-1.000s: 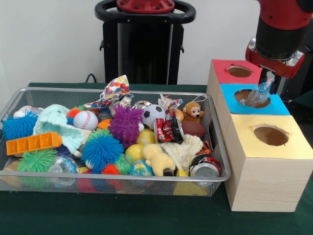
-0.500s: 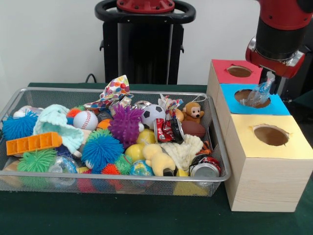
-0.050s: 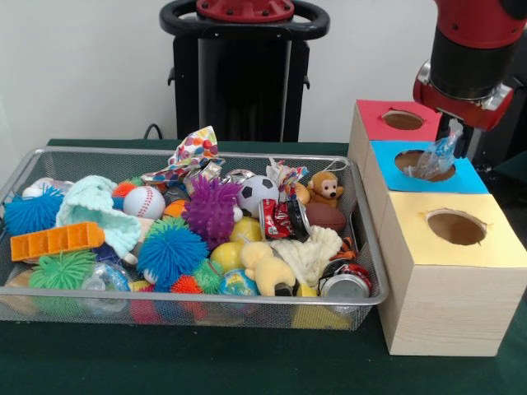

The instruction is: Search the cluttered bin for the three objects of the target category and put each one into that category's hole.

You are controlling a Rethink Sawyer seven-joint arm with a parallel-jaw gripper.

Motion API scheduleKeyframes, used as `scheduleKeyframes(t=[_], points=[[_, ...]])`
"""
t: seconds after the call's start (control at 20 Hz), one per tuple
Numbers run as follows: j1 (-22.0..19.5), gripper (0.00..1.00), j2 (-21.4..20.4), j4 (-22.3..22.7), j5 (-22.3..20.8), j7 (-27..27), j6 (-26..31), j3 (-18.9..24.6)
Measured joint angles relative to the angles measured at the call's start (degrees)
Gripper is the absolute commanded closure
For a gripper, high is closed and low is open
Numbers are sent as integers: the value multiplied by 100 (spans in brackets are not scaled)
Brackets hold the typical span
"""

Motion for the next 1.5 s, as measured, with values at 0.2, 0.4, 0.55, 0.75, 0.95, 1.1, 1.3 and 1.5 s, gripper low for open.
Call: scheduleKeyframes(t=[0.2,0.4,0.55,0.75,0.95,1.1,1.3,1.5], points=[[-89,100,-53,-1,4,0,2,25],[-120,100,-77,-1,3,0,2,24],[-127,100,-83,-1,3,0,2,24],[-128,100,-85,-1,2,0,1,25],[-133,100,-86,-1,3,0,2,25],[-132,100,-86,-1,3,0,2,25],[-132,100,-89,3,3,0,1,25],[-128,100,-99,21,2,0,-1,22]])
